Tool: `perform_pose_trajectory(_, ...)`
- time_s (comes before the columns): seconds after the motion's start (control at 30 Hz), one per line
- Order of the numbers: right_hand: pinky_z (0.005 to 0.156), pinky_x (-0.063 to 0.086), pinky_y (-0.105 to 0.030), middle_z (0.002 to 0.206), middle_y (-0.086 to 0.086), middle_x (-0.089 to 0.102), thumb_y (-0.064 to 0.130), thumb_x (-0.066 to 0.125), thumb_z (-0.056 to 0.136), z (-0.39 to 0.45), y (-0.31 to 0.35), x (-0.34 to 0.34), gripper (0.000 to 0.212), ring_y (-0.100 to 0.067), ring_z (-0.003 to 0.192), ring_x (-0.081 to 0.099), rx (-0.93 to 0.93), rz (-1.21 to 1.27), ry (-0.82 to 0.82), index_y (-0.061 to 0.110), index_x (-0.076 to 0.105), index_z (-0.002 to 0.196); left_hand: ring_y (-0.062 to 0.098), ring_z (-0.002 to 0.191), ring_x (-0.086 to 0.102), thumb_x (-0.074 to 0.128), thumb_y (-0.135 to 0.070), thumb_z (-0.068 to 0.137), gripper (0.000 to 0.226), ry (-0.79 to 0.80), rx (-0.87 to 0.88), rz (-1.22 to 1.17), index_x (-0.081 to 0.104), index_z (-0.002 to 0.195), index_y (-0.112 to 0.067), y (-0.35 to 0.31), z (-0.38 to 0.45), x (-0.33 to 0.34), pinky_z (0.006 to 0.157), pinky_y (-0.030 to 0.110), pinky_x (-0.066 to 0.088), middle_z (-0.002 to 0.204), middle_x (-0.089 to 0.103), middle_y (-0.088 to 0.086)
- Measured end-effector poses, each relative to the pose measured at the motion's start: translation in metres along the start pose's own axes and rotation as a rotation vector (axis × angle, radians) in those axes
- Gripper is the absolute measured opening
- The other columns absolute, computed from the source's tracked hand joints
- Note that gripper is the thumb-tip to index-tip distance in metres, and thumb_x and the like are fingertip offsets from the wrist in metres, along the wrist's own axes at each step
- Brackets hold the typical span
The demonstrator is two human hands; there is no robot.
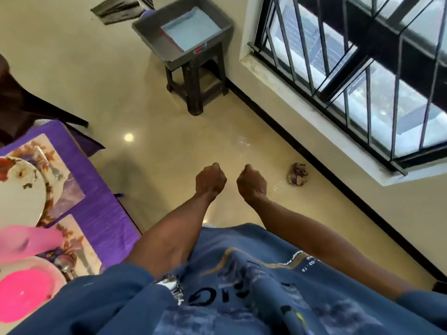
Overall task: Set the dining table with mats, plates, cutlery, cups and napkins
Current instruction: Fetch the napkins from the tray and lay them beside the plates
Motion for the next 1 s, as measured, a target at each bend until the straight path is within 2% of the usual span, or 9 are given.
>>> perform_pose_trajectory(0.1,0.068,0.052,-0.041,0.096,-0.016,0.069,0.019,0.037,0.1,0.03,0.011,0.001,0.023,-0.034,0.079,0.065,-0.027,-0.024,0.031,0.008,0.056,0.107,0.038,0.093,0.063,0.04,-0.022,0.097,0.024,0.007,-0.04,-0.005,0.061,0.1,-0.009,0.0,0.027,-0.003,0.07,0.036,0.044,0.102,0.068,0.016)
perform_pose_trajectory(0.37,0.064,0.048,-0.037,0.097,-0.015,0.068,0.018,0.037,0.099,0.149,0.073,-0.003,0.024,-0.033,0.079,0.064,-0.053,-0.018,0.042,0.009,0.057,0.107,0.039,0.098,0.062,0.042,-0.022,0.097,0.025,-0.001,-0.065,0.016,0.061,0.105,-0.008,0.031,0.152,-0.04,0.075,0.038,0.046,0.105,0.067,0.019)
perform_pose_trajectory(0.47,0.065,0.048,-0.036,0.098,-0.015,0.067,0.017,0.037,0.097,0.204,0.127,-0.01,0.025,-0.034,0.081,0.064,-0.031,0.022,0.035,0.009,0.058,0.107,0.039,0.096,0.063,0.043,-0.022,0.096,0.024,-0.023,-0.072,0.0,0.061,0.104,-0.008,0.047,0.219,-0.084,0.075,0.038,0.047,0.104,0.068,0.018)
perform_pose_trajectory(0.63,0.073,0.055,-0.043,0.098,-0.013,0.066,0.021,0.041,0.096,0.279,0.234,-0.016,0.023,-0.033,0.084,0.064,-0.061,0.124,0.055,0.011,0.057,0.109,0.034,0.093,0.062,0.046,-0.022,0.096,0.021,-0.052,-0.124,-0.026,0.061,0.103,-0.01,0.083,0.309,-0.15,0.075,0.036,0.046,0.103,0.067,0.014)
perform_pose_trajectory(0.73,0.07,0.055,-0.041,0.093,-0.01,0.065,0.024,0.041,0.096,0.314,0.283,-0.012,0.02,-0.029,0.081,0.062,-0.101,0.165,0.052,0.015,0.056,0.106,0.033,0.092,0.063,0.045,-0.021,0.097,0.02,-0.037,-0.13,-0.004,0.06,0.103,-0.008,0.104,0.347,-0.17,0.076,0.036,0.047,0.103,0.067,0.014)
perform_pose_trajectory(0.87,0.066,0.049,-0.034,0.09,-0.008,0.064,0.024,0.043,0.097,0.364,0.32,-0.012,0.018,-0.026,0.079,0.06,-0.048,0.189,0.044,0.015,0.056,0.104,0.034,0.093,0.064,0.043,-0.023,0.1,0.024,-0.01,-0.127,0.009,0.06,0.104,-0.007,0.121,0.397,-0.188,0.076,0.037,0.048,0.105,0.067,0.015)
perform_pose_trajectory(1.0,0.072,0.051,-0.035,0.097,-0.01,0.066,0.022,0.048,0.094,0.425,0.349,-0.004,0.018,-0.028,0.086,0.062,0.025,0.186,0.096,0.014,0.058,0.107,0.035,0.095,0.063,0.043,-0.023,0.099,0.023,0.022,-0.077,0.064,0.059,0.105,-0.007,0.139,0.468,-0.209,0.076,0.037,0.048,0.106,0.067,0.015)
Point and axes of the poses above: each hand's wrist, its own z-axis towards the middle knuckle, its own x-axis out of the palm, y = z × x, the point moved 1 cm from there along z, towards the middle knuckle
